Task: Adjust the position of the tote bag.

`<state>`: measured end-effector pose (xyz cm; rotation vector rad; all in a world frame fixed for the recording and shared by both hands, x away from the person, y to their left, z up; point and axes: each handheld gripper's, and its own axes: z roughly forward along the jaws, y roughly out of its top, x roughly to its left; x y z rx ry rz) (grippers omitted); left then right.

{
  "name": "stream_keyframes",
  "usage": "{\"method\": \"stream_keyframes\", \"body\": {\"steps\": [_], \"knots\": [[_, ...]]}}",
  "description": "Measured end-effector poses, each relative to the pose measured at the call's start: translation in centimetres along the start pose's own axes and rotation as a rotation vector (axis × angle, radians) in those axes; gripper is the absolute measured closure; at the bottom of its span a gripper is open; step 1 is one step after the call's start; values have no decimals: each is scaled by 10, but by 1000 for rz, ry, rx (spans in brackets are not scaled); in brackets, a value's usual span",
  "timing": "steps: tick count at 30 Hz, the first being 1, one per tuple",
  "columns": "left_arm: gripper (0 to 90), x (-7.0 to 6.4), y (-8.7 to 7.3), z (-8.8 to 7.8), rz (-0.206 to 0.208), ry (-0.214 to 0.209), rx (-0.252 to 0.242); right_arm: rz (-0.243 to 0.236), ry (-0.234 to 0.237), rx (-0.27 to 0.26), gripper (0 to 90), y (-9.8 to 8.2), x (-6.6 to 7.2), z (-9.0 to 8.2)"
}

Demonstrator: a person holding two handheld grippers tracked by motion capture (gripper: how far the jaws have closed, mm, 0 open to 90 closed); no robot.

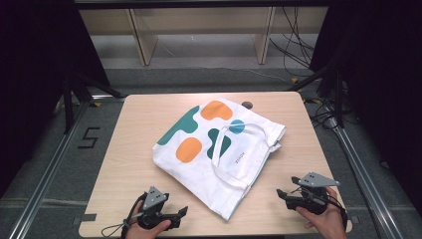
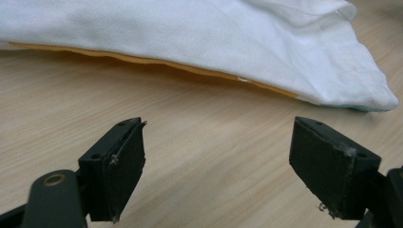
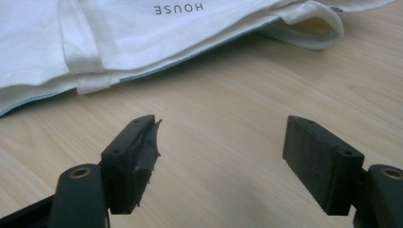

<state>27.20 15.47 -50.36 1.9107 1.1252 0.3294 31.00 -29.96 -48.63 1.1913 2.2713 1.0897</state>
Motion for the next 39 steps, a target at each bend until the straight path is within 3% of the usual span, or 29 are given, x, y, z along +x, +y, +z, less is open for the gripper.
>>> {"method": "stream_keyframes", "body": {"steps": [1, 4, 5, 8, 10, 12, 14, 15, 16, 18, 20, 22, 23, 25, 28, 30, 33, 35, 39], "knots": [[188, 0, 0, 0, 3, -3, 3, -4, -20, -12, 292, -1, 0, 0], [191, 1, 0, -1, 6, -1, 3, -18, -2, -13, 308, 0, 0, 0], [191, 1, 0, -1, 6, -2, 6, 13, -11, -2, 310, 0, 3, -1], [191, 1, 0, -1, 9, -3, 6, -26, -5, -20, 327, 1, 1, 0], [191, 1, 0, -1, 8, -3, 6, -18, 17, -28, 335, 2, 2, 1], [191, 3, 0, -3, 40, 3, 27, -23, 20, -31, 347, 3, 5, 1], [191, 3, -1, -3, 16, 0, 16, -28, 43, -36, 356, 6, 8, 2], [191, 3, 0, -3, 19, 3, 17, -9, 62, -38, 366, 7, 11, 3], [191, 3, 0, -3, 10, 4, 8, -35, 73, -50, 367, 10, 10, 5], [191, 5, 0, -4, 34, 17, 32, -34, 101, -51, 376, 15, 18, 6], [191, 5, 0, -4, 42, 8, 38, -88, 116, -77, 393, 21, 22, 9], [191, 5, 0, -4, 38, 9, 33, -93, 154, -75, 409, 25, 30, 12], [190, 5, 0, -4, 37, 10, 35, -120, 162, -85, 424, 27, 33, 15], [189, 5, 0, -4, 38, 8, 36, -133, 189, -68, 432, 31, 42, 19], [188, 4, 0, -3, 33, 9, 23, -195, 220, -58, 441, 41, 54, 32], [187, 5, 0, -3, 44, 2, 31, -197, 223, -60, 441, 43, 57, 37], [186, 4, 0, -4, 42, 8, 35, -222, 229, -20, 441, 49, 59, 53], [185, 4, 0, -3, 40, 13, 30, -203, 240, -1, 453, 52, 62, 62], [184, 4, -1, -3, 47, 10, 27, -243, 234, 26, 517, 56, 62, 77]]}}
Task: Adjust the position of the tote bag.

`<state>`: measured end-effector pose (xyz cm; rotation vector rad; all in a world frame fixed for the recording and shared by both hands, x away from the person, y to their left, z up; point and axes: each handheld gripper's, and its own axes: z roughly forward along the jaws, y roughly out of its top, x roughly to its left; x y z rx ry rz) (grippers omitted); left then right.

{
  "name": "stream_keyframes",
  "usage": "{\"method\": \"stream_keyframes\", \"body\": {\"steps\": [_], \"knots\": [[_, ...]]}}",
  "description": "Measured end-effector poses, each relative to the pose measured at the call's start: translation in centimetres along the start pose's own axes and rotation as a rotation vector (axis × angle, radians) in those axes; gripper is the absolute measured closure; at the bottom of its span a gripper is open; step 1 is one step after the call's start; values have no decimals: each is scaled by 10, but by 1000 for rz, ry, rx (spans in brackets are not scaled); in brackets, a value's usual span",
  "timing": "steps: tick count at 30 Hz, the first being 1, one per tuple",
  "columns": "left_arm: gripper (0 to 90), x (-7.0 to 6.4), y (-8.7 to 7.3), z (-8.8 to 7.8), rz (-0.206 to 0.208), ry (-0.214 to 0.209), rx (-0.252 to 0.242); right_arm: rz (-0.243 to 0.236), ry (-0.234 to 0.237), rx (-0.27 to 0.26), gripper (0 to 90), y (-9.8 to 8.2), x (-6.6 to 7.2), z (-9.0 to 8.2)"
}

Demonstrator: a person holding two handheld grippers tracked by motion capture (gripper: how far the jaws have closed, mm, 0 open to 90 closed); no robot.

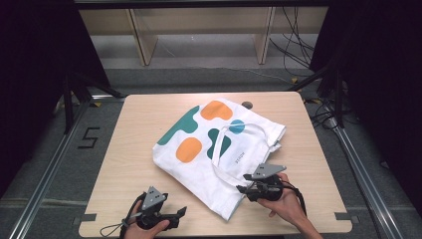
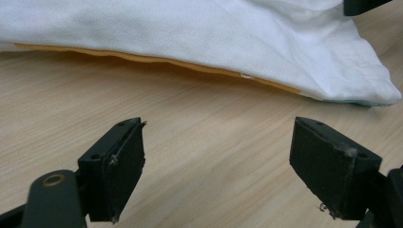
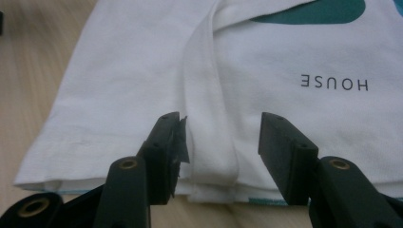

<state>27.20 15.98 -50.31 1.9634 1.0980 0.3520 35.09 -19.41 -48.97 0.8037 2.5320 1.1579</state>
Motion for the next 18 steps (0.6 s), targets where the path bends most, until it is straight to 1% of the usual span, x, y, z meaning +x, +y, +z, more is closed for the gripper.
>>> {"method": "stream_keyframes", "body": {"steps": [1, 2, 4, 5, 6, 7, 8, 9, 10, 11, 12, 13, 14, 15, 16, 17, 18], "knots": [[183, 0, 0, 0, 2, 1, 6, 4, 15, 8, 545, 0, -1, 3], [183, -2, 0, 1, -22, -11, -11, 16, 35, 11, 562, 0, -2, 6], [183, -2, 0, 1, -20, -11, -14, 21, 71, 27, 639, 0, -3, 11], [183, -2, 0, 0, -17, -7, -8, 22, 78, 41, 649, 0, -2, 12], [183, -1, 0, 1, -15, -2, -12, 13, 78, 39, 672, -1, -1, 14], [183, -1, 0, 1, -15, -3, -10, -6, 71, 39, 686, -1, -1, 14], [183, -1, 0, 1, -25, -4, -15, -1, 84, 35, 690, -1, 0, 14], [183, -1, 0, 1, -23, -3, -17, -6, 83, 34, 692, -1, 1, 14], [183, 0, 0, 0, -17, 0, -10, -5, 88, 36, 697, -1, 3, 14], [182, 2, 1, -2, 2, -1, 12, -5, 97, 26, 703, 0, 4, 16], [177, 3, 1, -1, -12, 0, 1, -8, 116, 32, 704, 1, 6, 16], [166, 5, 2, -3, -19, 4, 5, 3, 127, 28, 705, 1, 9, 17], [169, 8, 2, -5, -25, 13, -1, 1, 136, 16, 705, 2, 12, 20], [169, 10, 2, -5, -44, 22, -24, -3, 140, 19, 705, 4, 16, 22], [171, 11, 2, -7, -53, 30, -29, -1, 139, 28, 705, 6, 21, 24], [171, 15, 2, -11, -34, 41, -6, -5, 143, 20, 705, 8, 26, 28], [170, 15, 1, -10, -67, 40, -33, -22, 174, 17, 707, 14, 37, 35]]}}
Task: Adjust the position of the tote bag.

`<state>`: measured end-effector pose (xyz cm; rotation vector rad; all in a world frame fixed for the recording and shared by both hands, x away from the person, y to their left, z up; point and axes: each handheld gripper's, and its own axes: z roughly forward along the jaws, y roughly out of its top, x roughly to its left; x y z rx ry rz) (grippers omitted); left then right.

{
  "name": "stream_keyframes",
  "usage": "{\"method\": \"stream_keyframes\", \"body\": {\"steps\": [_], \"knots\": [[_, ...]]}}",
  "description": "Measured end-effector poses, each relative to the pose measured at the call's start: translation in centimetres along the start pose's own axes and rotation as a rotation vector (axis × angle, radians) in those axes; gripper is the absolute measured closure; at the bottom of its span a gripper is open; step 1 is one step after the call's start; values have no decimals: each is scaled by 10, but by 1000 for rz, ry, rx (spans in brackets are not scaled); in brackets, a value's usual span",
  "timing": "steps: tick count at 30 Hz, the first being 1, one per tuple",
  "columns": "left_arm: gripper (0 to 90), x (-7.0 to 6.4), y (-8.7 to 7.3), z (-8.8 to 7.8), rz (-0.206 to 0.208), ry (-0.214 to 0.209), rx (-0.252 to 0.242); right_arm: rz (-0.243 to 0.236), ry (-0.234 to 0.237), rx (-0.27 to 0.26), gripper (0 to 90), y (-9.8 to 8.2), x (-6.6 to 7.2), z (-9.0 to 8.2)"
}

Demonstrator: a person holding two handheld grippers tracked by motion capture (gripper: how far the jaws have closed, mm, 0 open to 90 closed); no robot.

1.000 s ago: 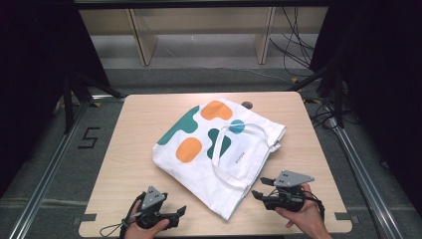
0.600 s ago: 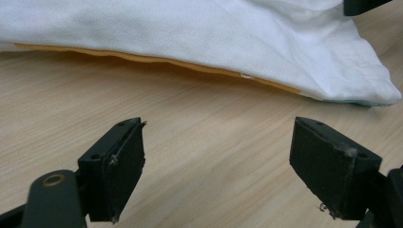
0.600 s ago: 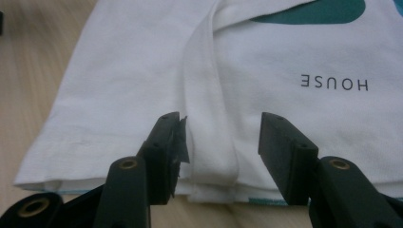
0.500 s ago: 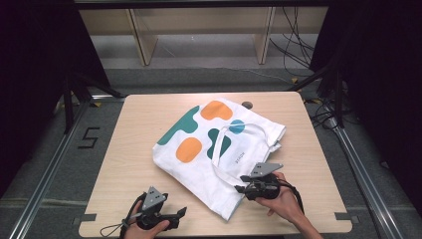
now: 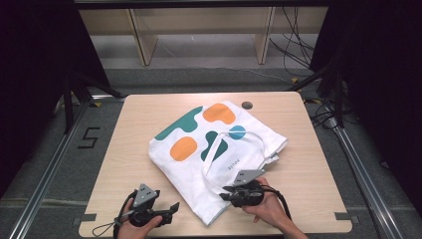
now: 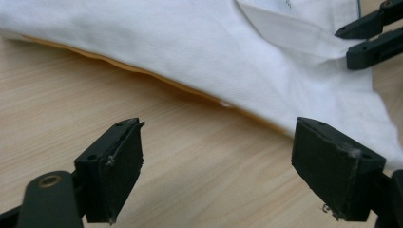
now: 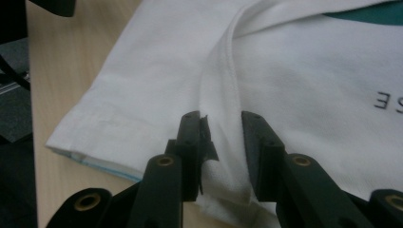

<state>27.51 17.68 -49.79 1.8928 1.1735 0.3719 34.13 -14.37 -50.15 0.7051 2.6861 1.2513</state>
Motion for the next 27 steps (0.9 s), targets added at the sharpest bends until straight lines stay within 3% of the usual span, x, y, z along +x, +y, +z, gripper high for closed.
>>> {"method": "stream_keyframes", "body": {"steps": [1, 2, 3, 4, 6, 7, 9, 13, 15, 16, 17, 18, 19, 21, 23, 25, 26, 27], "knots": [[170, 1, 0, -2, 12, 1, 18, 0, 0, 0, 707, 0, 0, 0], [170, -1, -1, -2, -13, -1, -7, -1, 16, -11, 713, 7, 10, 10], [170, -1, -1, -3, -4, -1, -5, -1, 16, -11, 713, 7, 10, 10], [169, -1, -1, -4, 22, 1, 3, -29, 23, -1, 718, 12, 14, 15], [166, -3, 0, -6, 118, 36, 52, -76, 36, 4, 729, 19, 22, 26], [166, -5, 0, -6, 140, 32, 51, -77, 38, -5, 738, 22, 26, 32], [166, -6, 0, -8, 121, -13, 58, -88, 55, -4, 752, 28, 31, 41], [166, -7, -2, -9, 128, 2, 61, -101, 92, 5, 756, 36, 39, 57], [164, -7, -3, -12, 119, -2, 50, -99, 99, 5, 718, 39, 40, 57], [163, -7, -3, -13, 137, 4, 59, -70, 84, -2, 594, 41, 36, 47], [163, -7, -5, -14, 136, 2, 58, -70, 84, -2, 594, 41, 36, 47], [163, -9, -6, -14, 129, 5, 53, -63, 65, -26, 538, 42, 33, 40], [161, -9, -7, -15, 151, -3, 58, -14, 53, -63, 476, 44, 24, 20], [159, -13, -9, -14, 149, -10, 70, 6, 50, -90, 462, 44, 19, 10], [155, -17, -11, -12, 176, -16, 87, 21, 6, -117, 437, 41, 6, -10], [151, -22, -13, -11, 204, -17, 100, 67, -27, -157, 433, 35, -6, -28], [150, -24, -13, -10, 218, -10, 108, 96, -77, -174, 428, 27, -18, -43], [150, -24, -14, -9, 239, -4, 124, 96, -77, -174, 428, 27, -18, -43]]}}
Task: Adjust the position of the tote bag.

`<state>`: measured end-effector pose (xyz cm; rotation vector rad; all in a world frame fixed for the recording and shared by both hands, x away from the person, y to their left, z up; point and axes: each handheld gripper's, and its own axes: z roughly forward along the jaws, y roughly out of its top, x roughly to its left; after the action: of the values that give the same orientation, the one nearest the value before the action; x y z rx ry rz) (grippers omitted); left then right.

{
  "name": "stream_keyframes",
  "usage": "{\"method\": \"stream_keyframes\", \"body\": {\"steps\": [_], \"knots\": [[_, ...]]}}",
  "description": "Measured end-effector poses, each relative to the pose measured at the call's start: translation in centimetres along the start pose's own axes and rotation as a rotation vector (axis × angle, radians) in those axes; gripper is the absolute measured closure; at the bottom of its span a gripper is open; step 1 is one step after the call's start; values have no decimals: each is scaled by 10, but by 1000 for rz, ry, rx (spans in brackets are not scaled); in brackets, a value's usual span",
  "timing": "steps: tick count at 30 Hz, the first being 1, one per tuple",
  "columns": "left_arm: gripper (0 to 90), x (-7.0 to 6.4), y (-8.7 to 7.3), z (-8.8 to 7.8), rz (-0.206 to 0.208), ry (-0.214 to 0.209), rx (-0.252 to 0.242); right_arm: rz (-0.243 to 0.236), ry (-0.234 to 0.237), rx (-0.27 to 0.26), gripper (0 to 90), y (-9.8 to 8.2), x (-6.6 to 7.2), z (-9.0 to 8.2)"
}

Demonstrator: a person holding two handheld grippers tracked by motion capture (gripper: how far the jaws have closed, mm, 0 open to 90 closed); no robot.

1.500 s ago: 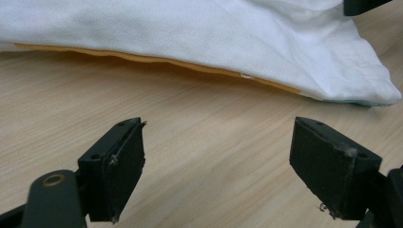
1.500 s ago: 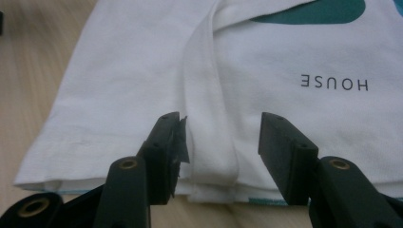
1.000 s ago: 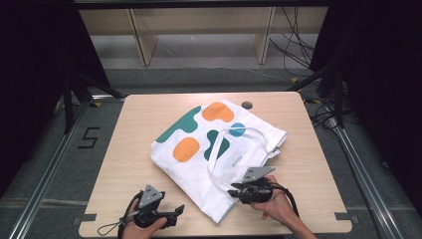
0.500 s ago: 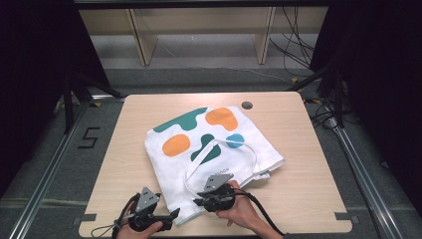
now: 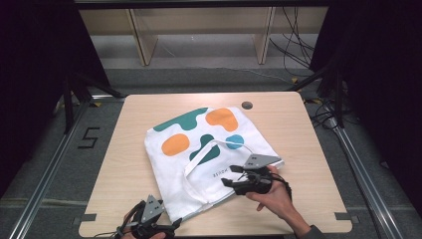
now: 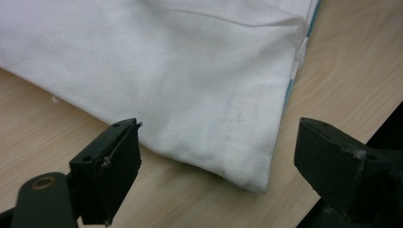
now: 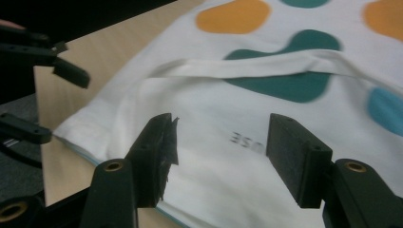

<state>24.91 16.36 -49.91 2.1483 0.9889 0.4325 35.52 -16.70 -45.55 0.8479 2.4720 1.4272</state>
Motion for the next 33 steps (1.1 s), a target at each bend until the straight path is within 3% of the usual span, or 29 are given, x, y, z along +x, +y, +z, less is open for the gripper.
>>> {"method": "stream_keyframes", "body": {"steps": [1, 3, 4, 5, 6, 7, 8, 10, 11, 14, 17, 18, 19, 20, 22, 23, 24, 26, 29, 30, 31, 33], "knots": [[151, -2, 0, 3, -21, 15, -7, 22, -13, -4, 426, -3, -4, -5], [150, -4, 3, 6, -17, 32, 19, 70, -32, 0, 423, -12, -14, -19], [150, -5, 4, 10, -20, 44, 31, 70, -32, 0, 423, -12, -14, -19], [151, -7, 6, 13, -10, 71, 48, 57, -36, -12, 419, -14, -18, -20], [143, -8, 7, 16, 8, 74, 62, 49, -70, -21, 413, -17, -23, -24], [143, -9, 7, 19, 26, 85, 72, 86, -64, -5, 410, -18, -22, -27], [142, -10, 7, 20, 35, 96, 78, 82, -59, -4, 408, -18, -24, -29], [143, -11, 7, 21, 41, 99, 78, 63, -63, -19, 405, -18, -27, -30], [144, -10, 7, 20, 39, 98, 78, 91, -75, -10, 403, -18, -26, -32], [161, -9, 6, 18, 39, 95, 68, 76, -86, -29, 403, -20, -32, -36], [206, -18, 6, 20, 110, 124, 84, 96, -96, -32, 400, -23, -35, -42], [206, -21, 5, 21, 121, 103, 83, 96, -96, -32, 400, -23, -35, -42], [214, -23, 5, 21, 109, 102, 80, 83, -108, -22, 401, -24, -37, -44], [196, -22, 7, 22, 104, 110, 76, 80, -92, -23, 400, -25, -39, -43], [221, -20, 7, 21, 115, 128, 84, 112, -101, -13, 400, -27, -37, -45], [220, -18, 7, 21, 90, 121, 75, 117, -92, -13, 400, -27, -37, -45], [247, -17, 7, 20, 66, 112, 61, 102, -97, -18, 400, -27, -38, -45], [323, -14, 8, 19, 80, 107, 70, 97, -106, -12, 399, -27, -38, -46], [449, -15, 8, 15, 114, 79, 37, 101, -99, -24, 399, -27, -38, -47], [449, -14, 7, 16, 97, 60, -4, 101, -99, -24, 399, -27, -38, -47], [515, -11, 6, 13, 72, 29, -19, 82, -113, -21, 398, -26, -40, -48], [630, -5, 5, 10, 85, 34, -24, 69, -142, -38, 397, -26, -44, -54]]}}
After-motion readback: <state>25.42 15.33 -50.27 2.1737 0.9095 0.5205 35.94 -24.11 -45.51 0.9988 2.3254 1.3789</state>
